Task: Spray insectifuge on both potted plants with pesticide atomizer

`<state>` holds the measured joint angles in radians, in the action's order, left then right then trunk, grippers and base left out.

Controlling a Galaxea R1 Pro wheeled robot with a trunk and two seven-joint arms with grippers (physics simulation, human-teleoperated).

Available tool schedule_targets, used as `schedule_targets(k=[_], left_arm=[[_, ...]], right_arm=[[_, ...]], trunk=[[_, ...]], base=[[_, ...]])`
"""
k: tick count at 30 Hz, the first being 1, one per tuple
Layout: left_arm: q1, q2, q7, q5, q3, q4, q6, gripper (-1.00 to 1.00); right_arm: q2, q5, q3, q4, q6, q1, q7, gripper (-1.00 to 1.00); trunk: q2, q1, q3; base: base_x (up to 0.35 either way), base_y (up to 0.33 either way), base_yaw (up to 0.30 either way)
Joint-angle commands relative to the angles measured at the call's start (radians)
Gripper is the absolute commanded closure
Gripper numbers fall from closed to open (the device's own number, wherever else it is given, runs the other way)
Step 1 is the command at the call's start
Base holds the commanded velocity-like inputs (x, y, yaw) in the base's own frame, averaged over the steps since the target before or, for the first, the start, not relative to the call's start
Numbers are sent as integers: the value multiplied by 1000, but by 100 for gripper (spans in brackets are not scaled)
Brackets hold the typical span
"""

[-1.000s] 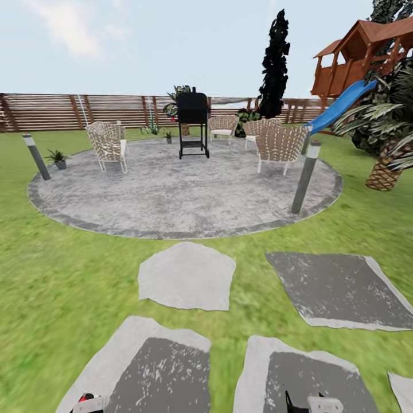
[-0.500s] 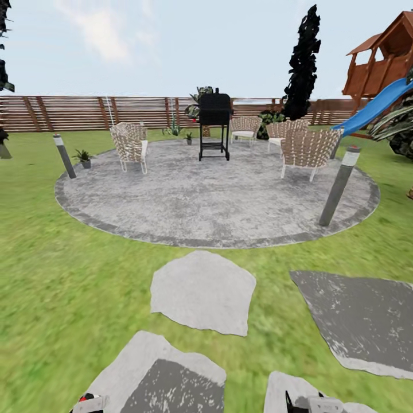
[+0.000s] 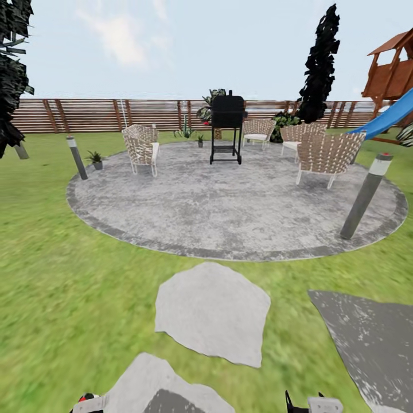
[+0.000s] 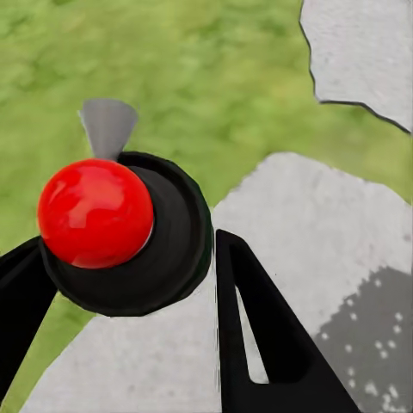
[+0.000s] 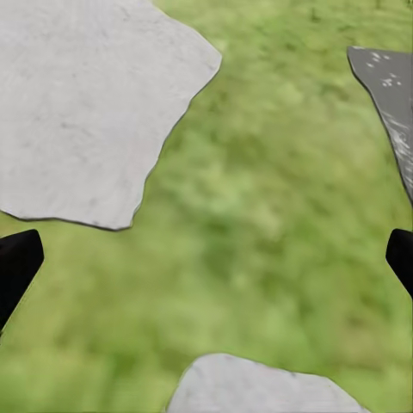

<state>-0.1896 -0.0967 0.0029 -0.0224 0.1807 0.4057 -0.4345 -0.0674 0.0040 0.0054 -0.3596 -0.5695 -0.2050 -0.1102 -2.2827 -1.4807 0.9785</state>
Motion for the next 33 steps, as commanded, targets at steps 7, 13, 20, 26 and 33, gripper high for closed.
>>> schedule_targets(k=[7,13,20,26,33], left_arm=[[-1,0,0,-2,0,-1,-3,100],[-1,0,0,-2,0,-1,-3,100],[-1,0,0,-2,0,-1,-3,100],[-1,0,0,-2,0,-1,-3,100],[-1,0,0,-2,0,-1,-3,100]], right_arm=[[0,1,1,1,-3,-1,-2,-100],[0,1,1,1,-3,-1,-2,-100],[0,1,1,1,-3,-1,-2,-100],[0,1,1,1,-3,-1,-2,-100],[0,1,1,1,-3,-1,-2,-100]], trunk=[[0,0,1],[0,0,1],[0,0,1],[0,0,1],[0,0,1]], base=[[339,0,1],[339,0,0],[339,0,0],[339,0,0],[339,0,0]])
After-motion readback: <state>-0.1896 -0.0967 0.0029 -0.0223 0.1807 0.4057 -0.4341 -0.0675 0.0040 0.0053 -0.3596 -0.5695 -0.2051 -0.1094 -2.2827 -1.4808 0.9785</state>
